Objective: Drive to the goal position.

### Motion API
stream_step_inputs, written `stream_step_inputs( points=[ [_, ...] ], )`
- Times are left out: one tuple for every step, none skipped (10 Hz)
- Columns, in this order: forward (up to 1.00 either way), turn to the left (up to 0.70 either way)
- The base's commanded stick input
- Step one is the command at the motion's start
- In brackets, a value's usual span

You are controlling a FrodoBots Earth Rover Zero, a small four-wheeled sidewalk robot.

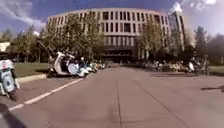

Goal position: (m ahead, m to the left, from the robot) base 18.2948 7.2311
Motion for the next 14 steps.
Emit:
stream_step_inputs(
  points=[
    [0.70,-0.14],
    [0.70,-0.14],
    [0.70,-0.14],
    [0.70,-0.14],
    [0.70,-0.14],
    [0.70,-0.05],
    [0.70,0.00],
    [0.70,-0.07],
    [0.70,-0.14],
    [0.70,-0.14],
    [0.70,-0.14],
    [0.70,-0.14],
    [0.70,-0.11],
    [0.70,-0.05]
  ],
)
